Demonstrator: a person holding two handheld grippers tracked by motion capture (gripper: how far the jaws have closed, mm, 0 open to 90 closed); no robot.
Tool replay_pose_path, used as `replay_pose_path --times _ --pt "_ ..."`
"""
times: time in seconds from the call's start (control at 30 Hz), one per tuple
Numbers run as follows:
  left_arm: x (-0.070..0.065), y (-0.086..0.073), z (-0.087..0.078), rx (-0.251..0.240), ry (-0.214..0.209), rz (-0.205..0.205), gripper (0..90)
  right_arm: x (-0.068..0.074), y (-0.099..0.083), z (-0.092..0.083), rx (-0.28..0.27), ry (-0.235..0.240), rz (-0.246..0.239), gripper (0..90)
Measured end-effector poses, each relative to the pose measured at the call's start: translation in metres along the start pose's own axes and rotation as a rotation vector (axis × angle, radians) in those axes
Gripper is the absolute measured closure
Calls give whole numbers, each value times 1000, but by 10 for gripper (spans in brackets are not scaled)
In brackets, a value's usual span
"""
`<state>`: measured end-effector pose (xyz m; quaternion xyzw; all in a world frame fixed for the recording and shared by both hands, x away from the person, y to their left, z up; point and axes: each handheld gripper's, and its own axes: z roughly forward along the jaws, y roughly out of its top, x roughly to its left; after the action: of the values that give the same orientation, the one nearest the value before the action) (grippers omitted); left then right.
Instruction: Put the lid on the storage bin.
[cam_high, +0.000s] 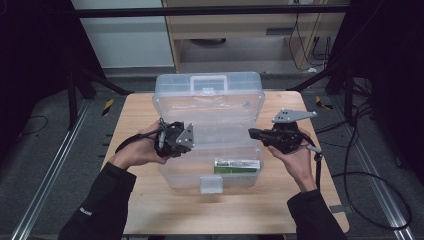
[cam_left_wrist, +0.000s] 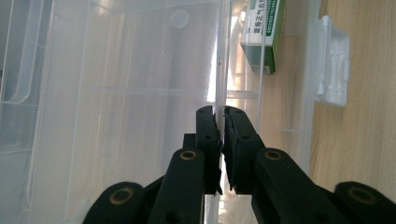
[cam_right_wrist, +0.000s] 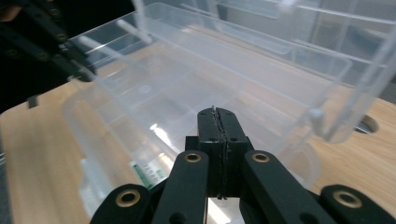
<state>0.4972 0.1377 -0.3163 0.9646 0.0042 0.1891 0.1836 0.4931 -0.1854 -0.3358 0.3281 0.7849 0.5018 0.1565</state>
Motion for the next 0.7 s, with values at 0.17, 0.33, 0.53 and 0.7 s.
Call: replay_pose_path --times 0.17,0.33,0.53,0.7 --pt "-1 0 0 0 -1 -5 840 -7 -1 0 -41 -47 17 900" --pt "-2 -1 1 -8 -5 -10 839 -12 -1 0 -57 -74 38 900" --pt "-4 -1 2 -2 -14 -7 838 -16 -1 3 -44 -96 48 900" --pt "-6 -2 3 -6 -25 -5 835 -20 -1 1 -67 -115 62 900"
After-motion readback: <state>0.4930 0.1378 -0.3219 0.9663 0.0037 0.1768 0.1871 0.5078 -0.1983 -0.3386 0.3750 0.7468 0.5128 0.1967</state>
